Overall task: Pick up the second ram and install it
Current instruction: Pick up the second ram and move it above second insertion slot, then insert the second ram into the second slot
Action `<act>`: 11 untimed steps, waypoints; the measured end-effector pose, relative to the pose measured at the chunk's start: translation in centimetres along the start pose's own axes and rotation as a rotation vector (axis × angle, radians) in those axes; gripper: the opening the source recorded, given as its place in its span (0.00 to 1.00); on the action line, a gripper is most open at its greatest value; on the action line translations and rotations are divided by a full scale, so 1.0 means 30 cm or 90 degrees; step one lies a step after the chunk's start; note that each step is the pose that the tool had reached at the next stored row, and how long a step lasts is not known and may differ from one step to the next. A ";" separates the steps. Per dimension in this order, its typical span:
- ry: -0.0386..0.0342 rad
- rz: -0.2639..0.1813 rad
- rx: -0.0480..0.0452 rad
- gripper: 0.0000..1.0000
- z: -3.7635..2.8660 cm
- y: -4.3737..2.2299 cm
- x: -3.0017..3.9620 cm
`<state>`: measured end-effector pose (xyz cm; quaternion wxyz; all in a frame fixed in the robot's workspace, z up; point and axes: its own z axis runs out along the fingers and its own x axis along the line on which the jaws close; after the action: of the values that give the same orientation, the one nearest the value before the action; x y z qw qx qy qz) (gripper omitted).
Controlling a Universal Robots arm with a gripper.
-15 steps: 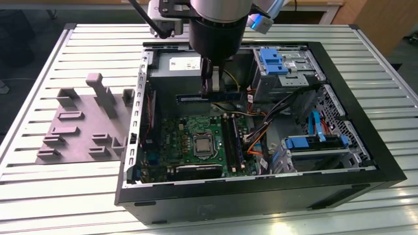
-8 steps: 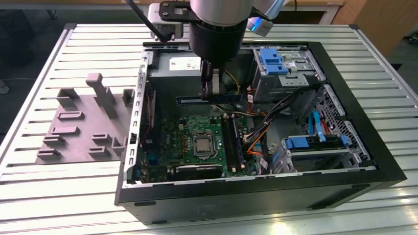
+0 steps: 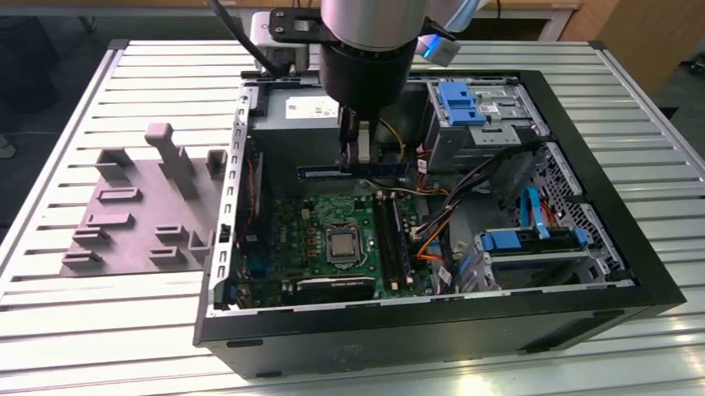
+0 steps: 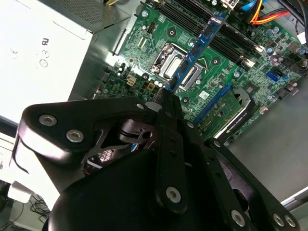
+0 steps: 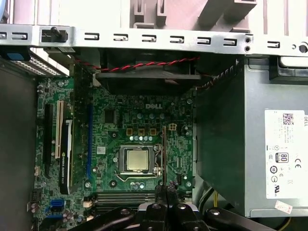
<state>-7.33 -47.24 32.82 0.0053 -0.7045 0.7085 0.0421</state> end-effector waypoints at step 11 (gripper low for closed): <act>0.0001 0.000 0.0000 0.12 0.003 0.000 0.001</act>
<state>-7.33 -47.26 32.73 0.0052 -0.7045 0.7085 0.0420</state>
